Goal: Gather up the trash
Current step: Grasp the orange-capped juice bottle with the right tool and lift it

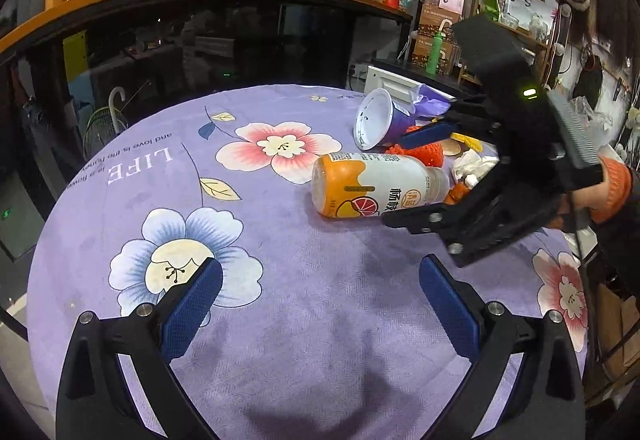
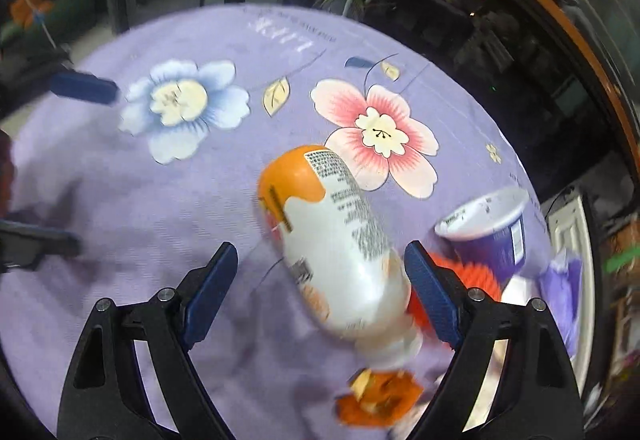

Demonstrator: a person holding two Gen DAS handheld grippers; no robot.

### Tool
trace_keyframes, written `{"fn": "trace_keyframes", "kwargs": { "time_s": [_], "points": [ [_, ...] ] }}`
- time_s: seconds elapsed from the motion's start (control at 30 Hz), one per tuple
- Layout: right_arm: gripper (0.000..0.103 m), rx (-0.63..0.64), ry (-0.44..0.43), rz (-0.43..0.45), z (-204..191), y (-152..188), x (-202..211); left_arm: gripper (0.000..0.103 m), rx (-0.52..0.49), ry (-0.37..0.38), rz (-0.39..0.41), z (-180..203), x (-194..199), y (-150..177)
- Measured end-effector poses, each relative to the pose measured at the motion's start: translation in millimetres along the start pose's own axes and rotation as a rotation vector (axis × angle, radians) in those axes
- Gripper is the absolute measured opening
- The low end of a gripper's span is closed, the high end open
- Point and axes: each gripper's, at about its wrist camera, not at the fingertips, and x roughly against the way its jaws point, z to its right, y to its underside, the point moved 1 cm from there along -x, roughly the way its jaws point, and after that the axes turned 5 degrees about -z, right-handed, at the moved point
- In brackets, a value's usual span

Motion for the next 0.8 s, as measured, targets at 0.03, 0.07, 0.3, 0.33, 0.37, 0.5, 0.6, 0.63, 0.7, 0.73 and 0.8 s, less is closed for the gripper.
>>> {"fn": "trace_keyframes", "kwargs": {
  "time_s": [0.03, 0.07, 0.3, 0.33, 0.37, 0.5, 0.6, 0.63, 0.7, 0.73, 0.8],
  "points": [
    [0.085, 0.024, 0.02, -0.021, -1, -4, -7, 0.097, 0.003, 0.005, 0.001, -1, 0, 1],
    [0.084, 0.05, 0.04, -0.041, -3, -7, -13, 0.097, 0.006, 0.011, 0.005, -2, 1, 1],
    [0.071, 0.122, 0.089, -0.094, -14, -20, -41, 0.097, 0.021, 0.043, 0.01, -3, 0, 4],
    [0.071, 0.111, 0.092, -0.092, -15, -22, -42, 0.097, 0.021, 0.045, 0.009, -2, 0, 5],
    [0.069, 0.104, 0.092, -0.087, -15, -22, -40, 0.097, 0.022, 0.047, 0.008, -2, 0, 6],
    [0.063, 0.058, 0.074, -0.044, -16, -20, -28, 0.097, 0.016, 0.053, 0.004, 1, -2, 9],
    [0.063, -0.032, 0.031, 0.04, -11, -14, -4, 0.097, 0.01, 0.054, 0.004, 4, -1, 9],
    [0.063, -0.054, 0.026, 0.062, -9, -12, 1, 0.097, 0.01, 0.055, 0.005, 5, -1, 9],
    [0.063, -0.129, 0.011, 0.11, -2, -2, 17, 0.097, 0.008, 0.059, 0.004, 8, -1, 8],
    [0.063, -0.165, 0.0, 0.132, 2, 3, 24, 0.097, 0.006, 0.06, 0.003, 10, -2, 7],
    [0.062, -0.227, -0.022, 0.175, 8, 16, 39, 0.097, -0.001, 0.066, 0.0, 15, -2, 7]
  ]
}}
